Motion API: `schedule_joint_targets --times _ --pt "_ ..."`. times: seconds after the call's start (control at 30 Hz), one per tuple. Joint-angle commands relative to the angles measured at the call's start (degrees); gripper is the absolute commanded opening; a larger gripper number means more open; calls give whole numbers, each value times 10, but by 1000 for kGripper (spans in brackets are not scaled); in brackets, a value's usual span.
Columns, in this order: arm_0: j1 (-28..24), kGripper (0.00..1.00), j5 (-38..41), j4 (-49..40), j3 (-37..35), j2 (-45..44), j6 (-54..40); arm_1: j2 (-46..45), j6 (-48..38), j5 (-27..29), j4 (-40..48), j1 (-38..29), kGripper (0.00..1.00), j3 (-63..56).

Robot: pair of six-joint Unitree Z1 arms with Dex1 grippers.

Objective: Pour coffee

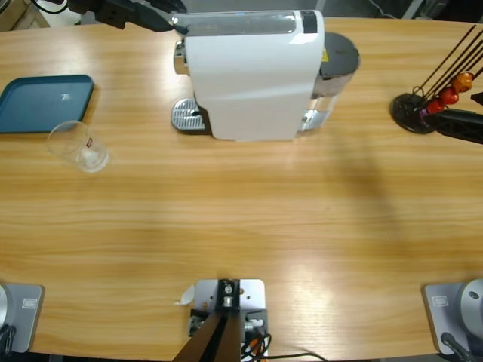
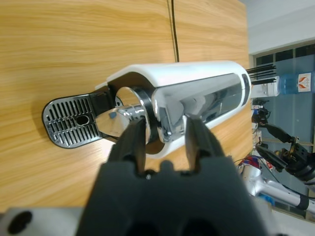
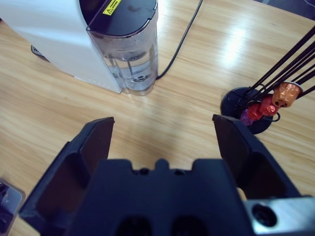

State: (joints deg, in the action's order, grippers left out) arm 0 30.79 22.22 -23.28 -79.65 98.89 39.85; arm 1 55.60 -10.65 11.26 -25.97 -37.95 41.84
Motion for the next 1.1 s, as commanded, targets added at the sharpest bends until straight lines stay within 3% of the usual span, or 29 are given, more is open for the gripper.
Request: schedule_joint_targets --times 0.03,0.33,1.03,1.1 --pt "-5 20 32 5 10 24 -7 14 -5 8 5 -6 890 -21" --pt "-4 0 30 6 15 8 -12 16 -5 8 6 -6 890 -22" --pt "34 0 62 8 -72 -36 -5 13 -5 8 6 -6 885 -22" --pt "37 0 89 41 -72 -35 -4 13 -5 8 7 -6 890 -22"
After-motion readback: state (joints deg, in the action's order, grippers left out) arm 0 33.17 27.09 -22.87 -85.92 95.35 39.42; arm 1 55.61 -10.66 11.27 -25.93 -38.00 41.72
